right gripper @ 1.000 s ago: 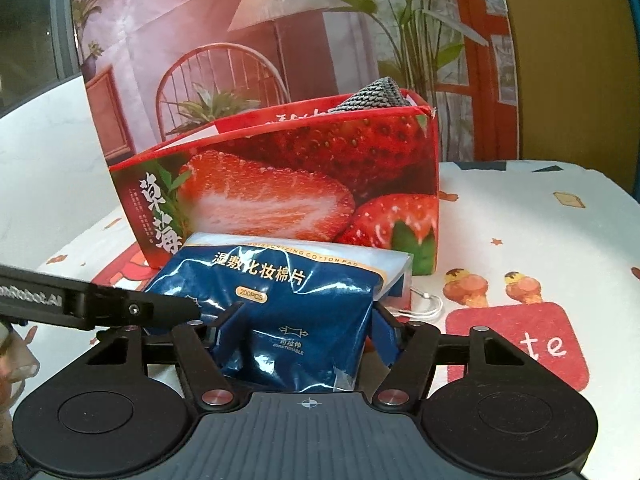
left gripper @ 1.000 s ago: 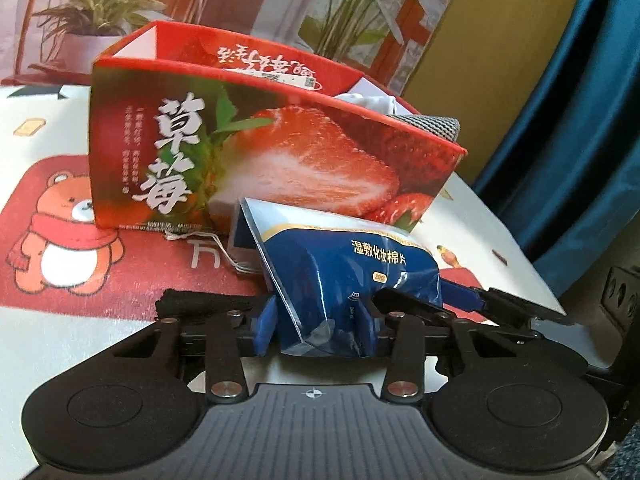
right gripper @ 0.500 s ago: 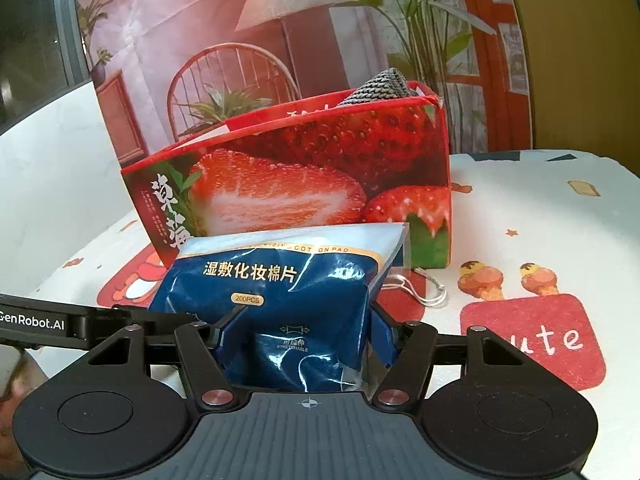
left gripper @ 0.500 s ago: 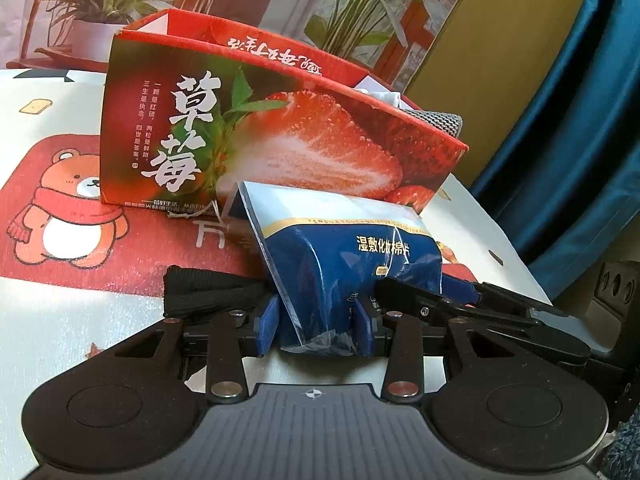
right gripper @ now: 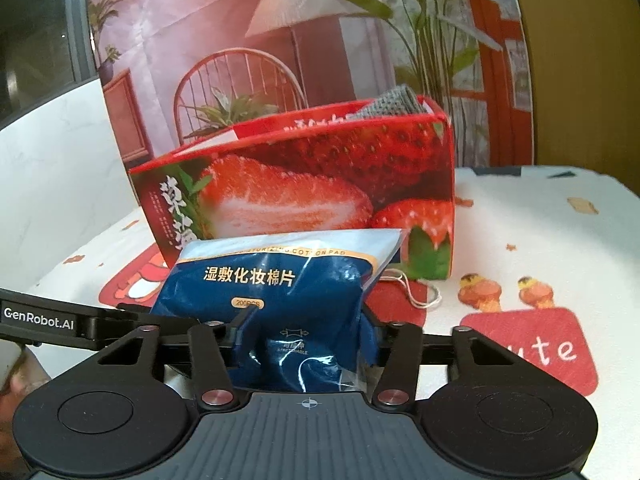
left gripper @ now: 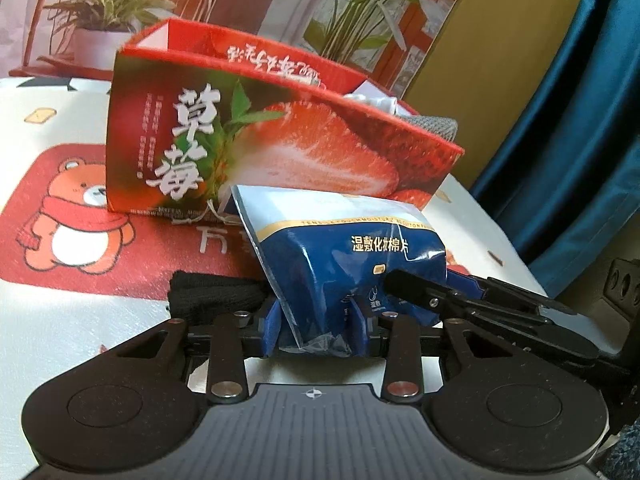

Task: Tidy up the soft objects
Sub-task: 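Close both tools on the blue cotton-pad bag, then lift the blue bag with both tools and carry it over the box, then open both tools to drop the blue bag into the box, then move both tools down to the black dotted glove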

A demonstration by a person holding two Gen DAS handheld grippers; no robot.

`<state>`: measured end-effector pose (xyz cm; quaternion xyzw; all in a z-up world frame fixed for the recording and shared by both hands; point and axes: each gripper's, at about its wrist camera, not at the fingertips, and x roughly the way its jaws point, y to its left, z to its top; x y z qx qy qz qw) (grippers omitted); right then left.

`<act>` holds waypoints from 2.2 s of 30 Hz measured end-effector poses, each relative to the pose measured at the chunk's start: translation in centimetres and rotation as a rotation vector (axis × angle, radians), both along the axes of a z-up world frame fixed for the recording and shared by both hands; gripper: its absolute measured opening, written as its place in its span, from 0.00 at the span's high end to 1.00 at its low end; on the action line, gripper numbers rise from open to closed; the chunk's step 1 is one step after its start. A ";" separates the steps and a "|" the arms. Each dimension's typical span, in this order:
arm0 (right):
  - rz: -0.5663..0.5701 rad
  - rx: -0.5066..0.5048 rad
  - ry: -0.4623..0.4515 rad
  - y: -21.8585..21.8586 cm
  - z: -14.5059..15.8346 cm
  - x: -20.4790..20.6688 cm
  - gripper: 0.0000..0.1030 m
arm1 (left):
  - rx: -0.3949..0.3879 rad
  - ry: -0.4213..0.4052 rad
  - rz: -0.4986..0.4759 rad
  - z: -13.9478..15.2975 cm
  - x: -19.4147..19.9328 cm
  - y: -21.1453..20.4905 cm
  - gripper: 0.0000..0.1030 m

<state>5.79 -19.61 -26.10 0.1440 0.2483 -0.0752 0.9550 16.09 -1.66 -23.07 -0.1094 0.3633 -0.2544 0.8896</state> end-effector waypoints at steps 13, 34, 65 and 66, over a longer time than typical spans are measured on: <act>0.037 -0.092 -0.254 0.2 9.0 -1.4 0.62 | -0.035 -0.282 -0.019 9.4 -1.8 1.0 0.63; 0.023 -0.041 -0.087 -6.4 11.9 15.6 0.61 | -0.030 -0.131 0.037 10.5 13.1 -0.2 0.63; -0.009 -0.144 -0.167 -2.5 7.6 3.4 0.13 | 0.130 -0.216 0.106 6.0 2.1 1.9 0.00; -0.008 -0.137 -0.155 -2.2 7.0 3.0 0.13 | 0.133 -0.206 0.111 5.4 1.7 2.0 0.00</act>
